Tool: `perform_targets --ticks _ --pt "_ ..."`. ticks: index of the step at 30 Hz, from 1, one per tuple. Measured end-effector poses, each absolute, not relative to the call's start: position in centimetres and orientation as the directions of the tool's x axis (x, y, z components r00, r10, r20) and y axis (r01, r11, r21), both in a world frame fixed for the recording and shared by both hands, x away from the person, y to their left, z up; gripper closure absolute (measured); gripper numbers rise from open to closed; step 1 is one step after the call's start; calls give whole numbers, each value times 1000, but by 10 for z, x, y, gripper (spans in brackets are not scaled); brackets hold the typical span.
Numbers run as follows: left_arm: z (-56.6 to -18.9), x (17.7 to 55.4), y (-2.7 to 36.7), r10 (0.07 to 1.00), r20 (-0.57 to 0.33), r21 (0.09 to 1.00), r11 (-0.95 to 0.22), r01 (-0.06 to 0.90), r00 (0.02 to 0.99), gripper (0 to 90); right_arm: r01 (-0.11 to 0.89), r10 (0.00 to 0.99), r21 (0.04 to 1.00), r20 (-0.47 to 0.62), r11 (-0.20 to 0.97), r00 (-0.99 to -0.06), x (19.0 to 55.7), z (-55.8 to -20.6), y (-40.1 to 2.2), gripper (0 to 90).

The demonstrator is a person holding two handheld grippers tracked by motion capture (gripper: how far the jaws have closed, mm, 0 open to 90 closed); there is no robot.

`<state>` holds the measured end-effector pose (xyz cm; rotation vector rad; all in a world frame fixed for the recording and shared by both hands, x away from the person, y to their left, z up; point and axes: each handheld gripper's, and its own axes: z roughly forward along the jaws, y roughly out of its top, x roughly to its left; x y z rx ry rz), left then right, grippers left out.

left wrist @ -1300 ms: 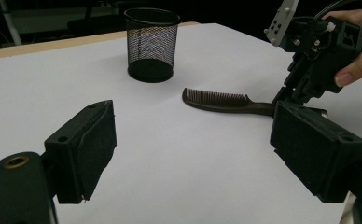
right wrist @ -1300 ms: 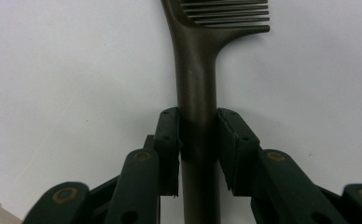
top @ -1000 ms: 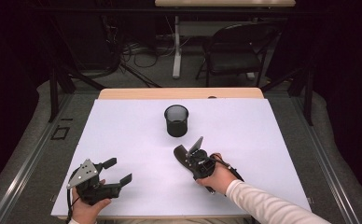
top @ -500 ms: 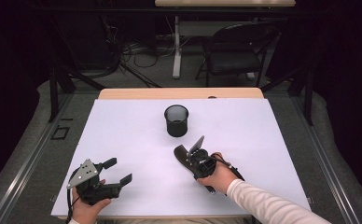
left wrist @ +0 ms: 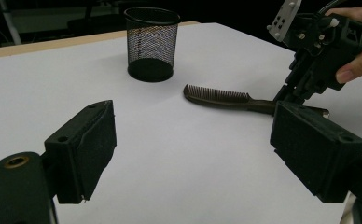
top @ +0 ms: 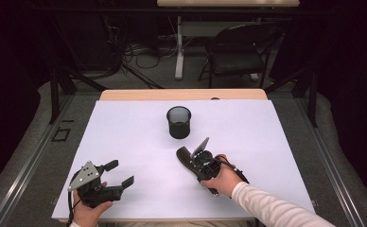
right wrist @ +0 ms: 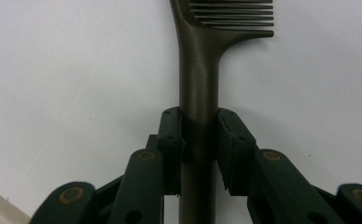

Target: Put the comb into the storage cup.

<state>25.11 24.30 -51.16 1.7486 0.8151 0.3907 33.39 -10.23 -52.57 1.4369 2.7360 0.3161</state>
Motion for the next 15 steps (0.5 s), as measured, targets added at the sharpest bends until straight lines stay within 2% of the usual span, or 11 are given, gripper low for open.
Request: perform_targets --ticks 1,15 --pt "-512 251 243 693 -137 933 -149 327 708 146 813 818 173 59 556 -572 334 -523 -102 731" --pt "-512 251 243 697 -138 932 -148 330 704 147 780 794 248 62 575 -605 331 -516 -105 731"
